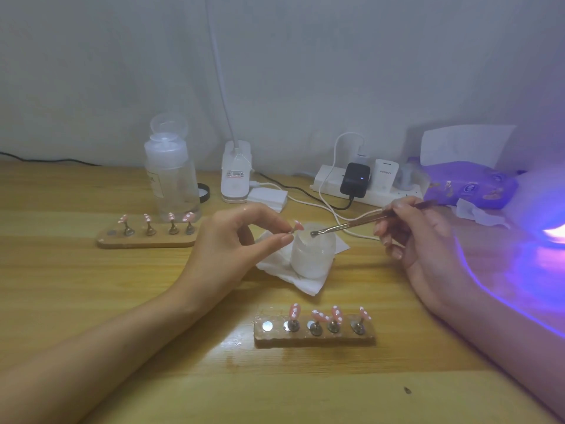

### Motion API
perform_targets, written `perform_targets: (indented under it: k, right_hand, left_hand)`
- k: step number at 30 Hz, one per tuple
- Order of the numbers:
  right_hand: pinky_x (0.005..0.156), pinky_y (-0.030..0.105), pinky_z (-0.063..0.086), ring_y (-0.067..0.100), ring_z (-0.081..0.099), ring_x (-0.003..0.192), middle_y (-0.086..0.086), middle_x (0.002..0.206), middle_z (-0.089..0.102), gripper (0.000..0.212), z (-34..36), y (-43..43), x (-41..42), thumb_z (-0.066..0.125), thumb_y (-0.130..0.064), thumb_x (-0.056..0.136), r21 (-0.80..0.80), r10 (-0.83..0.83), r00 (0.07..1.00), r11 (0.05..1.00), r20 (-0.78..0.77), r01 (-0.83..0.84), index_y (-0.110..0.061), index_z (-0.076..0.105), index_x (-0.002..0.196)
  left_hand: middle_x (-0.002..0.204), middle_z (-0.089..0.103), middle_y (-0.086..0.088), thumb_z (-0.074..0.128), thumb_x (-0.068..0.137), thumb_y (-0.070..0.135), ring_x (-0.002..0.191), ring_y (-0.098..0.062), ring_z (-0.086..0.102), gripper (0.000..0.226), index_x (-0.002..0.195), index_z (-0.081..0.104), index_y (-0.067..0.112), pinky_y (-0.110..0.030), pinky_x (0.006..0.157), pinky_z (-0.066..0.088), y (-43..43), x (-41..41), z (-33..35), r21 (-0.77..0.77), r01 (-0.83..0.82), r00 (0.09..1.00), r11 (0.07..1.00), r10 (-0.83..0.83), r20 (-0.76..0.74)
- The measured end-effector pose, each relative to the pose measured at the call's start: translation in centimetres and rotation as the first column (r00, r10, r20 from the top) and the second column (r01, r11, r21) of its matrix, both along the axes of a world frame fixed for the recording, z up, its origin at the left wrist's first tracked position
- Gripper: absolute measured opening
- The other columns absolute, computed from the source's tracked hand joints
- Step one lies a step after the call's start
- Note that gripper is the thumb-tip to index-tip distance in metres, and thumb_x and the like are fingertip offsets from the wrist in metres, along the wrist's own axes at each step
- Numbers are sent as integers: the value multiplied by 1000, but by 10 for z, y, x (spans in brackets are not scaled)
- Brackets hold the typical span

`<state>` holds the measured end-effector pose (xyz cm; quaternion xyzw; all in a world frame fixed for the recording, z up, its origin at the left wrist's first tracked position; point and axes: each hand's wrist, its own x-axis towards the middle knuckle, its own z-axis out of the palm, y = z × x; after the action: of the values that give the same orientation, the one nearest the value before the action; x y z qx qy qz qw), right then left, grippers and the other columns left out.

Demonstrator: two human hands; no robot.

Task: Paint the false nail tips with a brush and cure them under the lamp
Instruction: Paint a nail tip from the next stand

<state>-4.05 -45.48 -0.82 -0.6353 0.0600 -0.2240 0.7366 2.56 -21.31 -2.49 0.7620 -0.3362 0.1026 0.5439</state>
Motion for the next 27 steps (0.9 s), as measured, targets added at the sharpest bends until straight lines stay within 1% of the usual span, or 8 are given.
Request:
perform_targets:
  k: [3, 9, 13, 15, 19, 22, 25, 27]
  right_hand:
    - [43, 15, 37, 8, 53, 52, 1, 60, 63, 21, -2, 1, 1, 49, -18, 101, 85, 10, 1000, 996, -27, -8, -16, 57, 82]
    - [47, 15, 41, 7, 55, 54, -1, 65, 68, 17, -3, 1, 0, 51, -24, 99, 83, 32, 999, 996, -15, -30, -17, 58, 85]
    - [47, 14, 40, 6, 56, 55, -1, 71, 71, 19, -2, 1, -2, 59, -35, 84, 60, 61, 998, 996, 13, -62, -17, 59, 87]
    - [48, 14, 41, 6, 57, 56, 1, 73, 73, 20, -2, 2, -2, 59, -36, 82, 56, 75, 997, 996, 18, -76, -17, 60, 87]
    - [47, 15, 40, 8, 58, 57, 3, 74, 73, 14, -3, 4, -2, 56, -29, 92, 6, 97, 995, 995, -11, -97, -19, 61, 84]
    - [44, 16, 38, 7, 55, 54, 3, 70, 71, 22, -3, 3, -1, 51, -21, 99, 5, 67, 998, 998, -19, -67, -22, 61, 79]
    - [44, 16, 37, 7, 54, 52, 3, 71, 72, 14, -1, 2, -2, 55, -25, 95, 30, 67, 997, 997, 29, -68, -18, 58, 83]
    - [45, 16, 38, 8, 54, 54, 6, 74, 73, 13, -1, 4, -2, 57, -30, 89, -2, 97, 994, 995, 46, -97, -19, 59, 83]
  left_hand:
    - [88, 74, 17, 77, 79, 37, 50, -4, 46, 4, 80, 74, 34, -11, 51, 38, 0, 0, 0, 2, -8, 1000, 1000, 8, -8]
    - [83, 73, 19, 78, 78, 35, 50, -3, 46, 4, 79, 75, 31, -10, 51, 38, -1, 0, 0, 2, 2, 1000, 1000, -2, -28]
    - [80, 72, 20, 77, 77, 36, 49, -3, 46, 6, 76, 74, 32, -9, 50, 37, -1, -1, 0, -4, 3, 999, 1000, -3, -33]
    - [77, 70, 22, 76, 77, 39, 49, -3, 46, 7, 76, 74, 32, -9, 50, 37, -1, -1, 0, 0, 1, 1000, 1000, -1, -26]
    - [78, 70, 23, 75, 77, 40, 49, -3, 47, 10, 77, 74, 31, -9, 51, 37, -1, 0, 0, 18, -1, 1000, 1000, 2, -22]
    - [75, 69, 24, 76, 78, 35, 49, -3, 47, 6, 77, 74, 30, -8, 51, 37, -1, 0, 0, 19, -4, 1000, 1000, 4, -17]
    - [77, 69, 24, 75, 77, 39, 51, -4, 49, 9, 78, 74, 30, -9, 51, 37, -2, 0, 1, 29, -2, 1000, 1000, 2, -3]
    - [78, 70, 23, 76, 77, 37, 51, -4, 49, 8, 78, 74, 30, -9, 50, 37, -2, 0, 1, 26, 3, 1000, 1000, -3, 1]
